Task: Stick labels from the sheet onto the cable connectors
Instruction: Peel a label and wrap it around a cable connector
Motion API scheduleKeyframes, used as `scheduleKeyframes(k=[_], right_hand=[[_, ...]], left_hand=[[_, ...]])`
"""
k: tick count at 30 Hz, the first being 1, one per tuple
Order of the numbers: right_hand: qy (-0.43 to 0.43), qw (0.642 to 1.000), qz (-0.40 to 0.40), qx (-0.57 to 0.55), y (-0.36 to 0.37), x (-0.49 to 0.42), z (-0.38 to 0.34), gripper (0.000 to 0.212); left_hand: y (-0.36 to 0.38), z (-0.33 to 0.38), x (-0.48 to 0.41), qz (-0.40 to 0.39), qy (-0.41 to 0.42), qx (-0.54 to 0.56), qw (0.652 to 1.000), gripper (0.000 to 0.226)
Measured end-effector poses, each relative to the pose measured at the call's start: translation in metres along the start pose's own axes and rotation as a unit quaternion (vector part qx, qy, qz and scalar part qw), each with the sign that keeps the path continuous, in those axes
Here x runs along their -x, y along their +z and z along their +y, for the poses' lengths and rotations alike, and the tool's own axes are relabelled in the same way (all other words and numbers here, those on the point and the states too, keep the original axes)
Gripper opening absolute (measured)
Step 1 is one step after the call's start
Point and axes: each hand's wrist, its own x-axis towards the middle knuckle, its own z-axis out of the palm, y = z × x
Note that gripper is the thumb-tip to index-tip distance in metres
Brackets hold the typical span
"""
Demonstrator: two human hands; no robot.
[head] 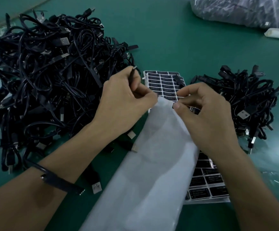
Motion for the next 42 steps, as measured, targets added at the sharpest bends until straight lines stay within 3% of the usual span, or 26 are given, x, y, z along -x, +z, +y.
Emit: scheduleKeyframes(k=[4,6,11,16,23,34,39,42], right_hand=[[-0.078,0.981,-0.036,0.172,0.007,0.000,0.005,0.021],[-0.097,0.974,-0.033,0.203,0.009,-0.001,0.007,0.024],[-0.165,0.969,0.044,0.177,0.010,0.000,0.003,0.042],[-0.224,0.958,0.069,0.166,0.019,0.004,-0.004,0.022],[-0.225,0.953,0.126,0.160,0.024,0.005,-0.005,0.005],[-0.217,0.951,0.146,0.164,0.028,0.006,-0.006,0.007],[-0.163,0.972,0.140,0.092,0.023,0.004,-0.004,0.004],[-0.114,0.980,0.160,-0.017,0.021,0.004,-0.007,0.013]], left_hand=[[0.000,0.003,-0.001,0.011,-0.016,0.028,0.999,0.039],[0.000,0.003,0.000,0.003,-0.017,0.025,1.000,0.040],[0.000,0.003,0.000,0.004,-0.023,0.020,1.000,0.040],[0.002,0.001,0.000,-0.020,-0.033,0.021,0.999,0.041],[0.002,0.001,0.000,-0.016,-0.024,0.025,0.999,0.044],[0.002,0.004,0.000,-0.020,-0.034,0.050,0.998,0.046],[0.003,0.007,0.005,-0.041,-0.018,0.036,0.998,0.048],[0.005,0.005,0.004,-0.068,-0.029,0.056,0.996,0.046]])
